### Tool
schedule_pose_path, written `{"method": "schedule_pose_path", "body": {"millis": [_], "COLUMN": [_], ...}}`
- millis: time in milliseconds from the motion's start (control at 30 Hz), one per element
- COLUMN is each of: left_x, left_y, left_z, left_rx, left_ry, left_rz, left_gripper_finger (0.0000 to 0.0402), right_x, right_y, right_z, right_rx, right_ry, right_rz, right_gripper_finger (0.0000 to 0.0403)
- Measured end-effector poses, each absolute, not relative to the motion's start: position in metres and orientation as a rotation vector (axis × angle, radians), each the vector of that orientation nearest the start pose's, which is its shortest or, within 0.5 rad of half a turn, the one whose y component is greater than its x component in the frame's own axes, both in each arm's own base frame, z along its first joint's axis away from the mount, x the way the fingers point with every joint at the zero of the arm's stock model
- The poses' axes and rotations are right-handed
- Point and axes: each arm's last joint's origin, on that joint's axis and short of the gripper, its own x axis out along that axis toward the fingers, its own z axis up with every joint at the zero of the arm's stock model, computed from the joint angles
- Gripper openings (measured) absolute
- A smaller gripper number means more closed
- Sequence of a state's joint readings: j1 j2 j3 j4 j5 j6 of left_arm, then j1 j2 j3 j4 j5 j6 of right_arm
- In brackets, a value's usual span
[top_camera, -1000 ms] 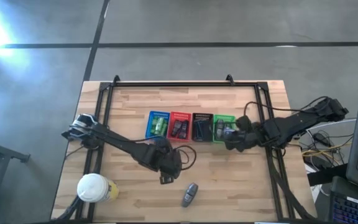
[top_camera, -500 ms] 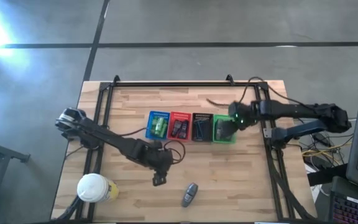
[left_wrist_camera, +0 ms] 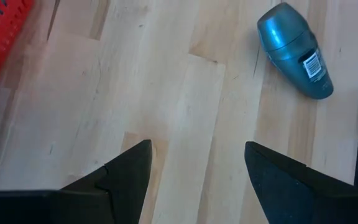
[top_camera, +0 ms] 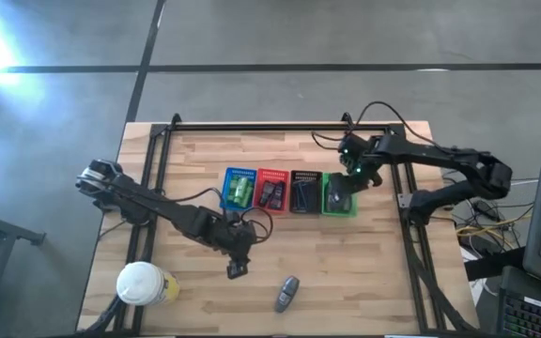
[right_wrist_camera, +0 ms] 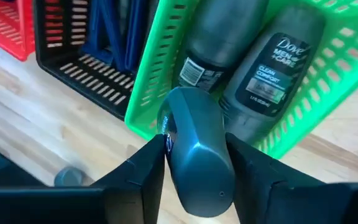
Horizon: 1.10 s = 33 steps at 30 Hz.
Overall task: Pick & Place Travel size toiletries
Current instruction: Put the gray deodorant into the green bin
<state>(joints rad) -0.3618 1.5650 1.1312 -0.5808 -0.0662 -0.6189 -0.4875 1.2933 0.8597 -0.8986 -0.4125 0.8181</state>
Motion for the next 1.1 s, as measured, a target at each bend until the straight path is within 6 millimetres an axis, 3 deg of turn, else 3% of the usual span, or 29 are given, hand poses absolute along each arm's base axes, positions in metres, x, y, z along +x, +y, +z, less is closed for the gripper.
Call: {"method": "schedule_pose_path", "body": {"millis": [167, 333, 633, 867, 1100], "left_x": [0.297, 0.296, 0.301, 0.31, 0.336], "left_y": [-0.11, -0.11, -0.112, -0.115, -0.129], "left_z": [0.236, 0.235, 0.237, 0.242, 0.236], "left_rx": [-0.345, -0.344, -0.333, -0.395, -0.477], "left_ry": [1.037, 1.04, 0.99, 0.89, 0.89], "left_rz": [0.048, 0.049, 0.016, -0.007, 0.022], "left_gripper_finger": [0.0261, 0.0261, 0.0261, 0.0261, 0.0259], "right_x": [0.206, 0.212, 0.202, 0.18, 0.168], "right_y": [-0.099, -0.103, -0.101, -0.063, -0.013], "right_z": [0.206, 0.209, 0.247, 0.273, 0.279], "right_rx": [1.295, 1.24, 1.068, 0.97, 0.963], "right_ry": [1.211, 1.21, 1.069, 1.037, 1.003], "right_rz": [-0.576, -0.585, -0.712, -0.769, -0.745], "right_gripper_finger": [0.0178, 0.0216, 0.0266, 0.0294, 0.0314]}}
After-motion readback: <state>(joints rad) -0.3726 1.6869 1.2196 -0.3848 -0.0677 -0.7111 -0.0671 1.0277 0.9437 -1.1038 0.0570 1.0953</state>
